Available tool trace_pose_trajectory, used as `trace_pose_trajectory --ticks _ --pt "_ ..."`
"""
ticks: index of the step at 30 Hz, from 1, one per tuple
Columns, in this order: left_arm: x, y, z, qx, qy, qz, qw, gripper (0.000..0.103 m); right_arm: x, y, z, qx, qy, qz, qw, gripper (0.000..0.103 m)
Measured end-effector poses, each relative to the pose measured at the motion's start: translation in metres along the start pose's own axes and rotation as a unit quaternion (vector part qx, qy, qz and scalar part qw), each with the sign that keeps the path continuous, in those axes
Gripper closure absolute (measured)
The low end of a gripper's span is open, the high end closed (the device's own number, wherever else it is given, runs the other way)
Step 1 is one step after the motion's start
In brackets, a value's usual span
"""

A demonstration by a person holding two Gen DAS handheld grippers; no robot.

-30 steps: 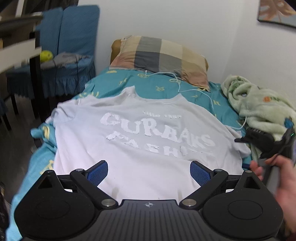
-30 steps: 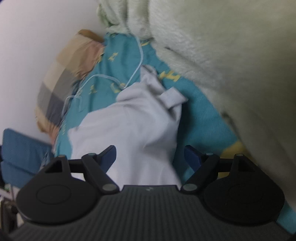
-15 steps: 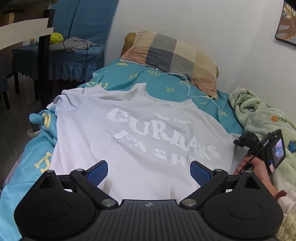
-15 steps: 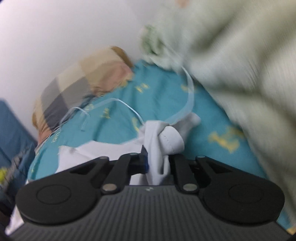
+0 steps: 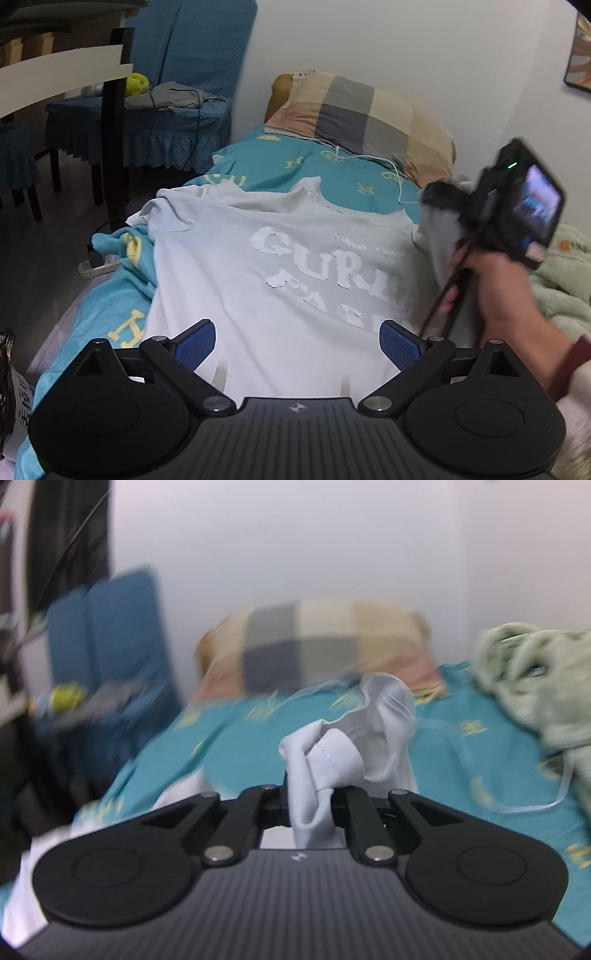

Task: Fold clothes
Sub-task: 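Grasp the sleeve with the right gripper, fold it onto the shirt body, release, then move the right gripper toward the other side of the shirt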

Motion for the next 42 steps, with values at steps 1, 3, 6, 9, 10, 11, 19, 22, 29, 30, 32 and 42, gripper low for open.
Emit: trace_pose_trajectory --ticks 1,3,6,9,10,11,19,22,29,30,32,42 --pt "0.000 0.005 0.001 -0.008 0.001 0.000 1.0000 0.006 0.006 0.011 -0.011 -0.013 0.013 0.008 1.000 0.092" --pt "0.001 0.015 0.002 -0.022 0.004 0.002 0.9997 0.006 0.014 0.027 -0.032 -0.038 0.040 0.021 0.998 0.091" --pt "0.006 0.025 0.001 -0.034 0.013 0.003 0.9993 0.006 0.020 0.041 -0.055 -0.057 0.076 0.035 0.995 0.089" --pt "0.009 0.027 0.001 -0.041 0.019 -0.004 0.9990 0.006 0.014 0.039 -0.058 -0.037 0.106 0.070 0.991 0.053" --pt "0.009 0.026 0.002 -0.038 0.017 -0.004 0.9991 0.006 0.005 0.041 -0.057 -0.030 0.106 0.083 0.990 0.031" --pt "0.008 0.025 0.003 -0.035 0.016 -0.005 0.9993 0.006 -0.004 0.042 -0.056 -0.023 0.106 0.096 0.989 0.022" --pt "-0.006 0.010 0.001 -0.022 0.001 -0.023 0.9995 0.006 -0.128 0.001 -0.027 0.047 0.103 0.114 0.987 0.022" --pt "-0.015 0.000 -0.005 -0.010 0.000 -0.031 0.9995 0.006 -0.183 -0.031 -0.027 0.061 0.106 0.094 0.988 0.022" --pt "-0.035 -0.034 -0.041 0.018 0.028 -0.081 0.9961 0.006 -0.304 -0.087 -0.039 0.091 0.108 0.053 0.989 0.022" --pt "-0.037 -0.039 -0.048 0.016 0.037 -0.091 0.9950 0.006 -0.318 -0.096 -0.043 0.104 0.097 0.050 0.989 0.022" --pt "-0.040 -0.048 -0.062 0.014 0.052 -0.111 0.9924 0.006 -0.338 -0.111 -0.052 0.121 0.083 0.043 0.988 0.022" --pt "-0.045 -0.121 -0.102 0.022 0.095 -0.189 0.9772 0.014 -0.354 -0.185 -0.069 0.195 0.039 -0.006 0.980 0.022"
Point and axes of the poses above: each gripper's, at about its wrist camera, not at the fingertips, and x roughly the way its jaws point, y to its left, z to its top, the point moved 7 cm from there along x, roughly the way its jaws point, and after that the axes turned 2 degrees about -z, right-handed, at the moved point
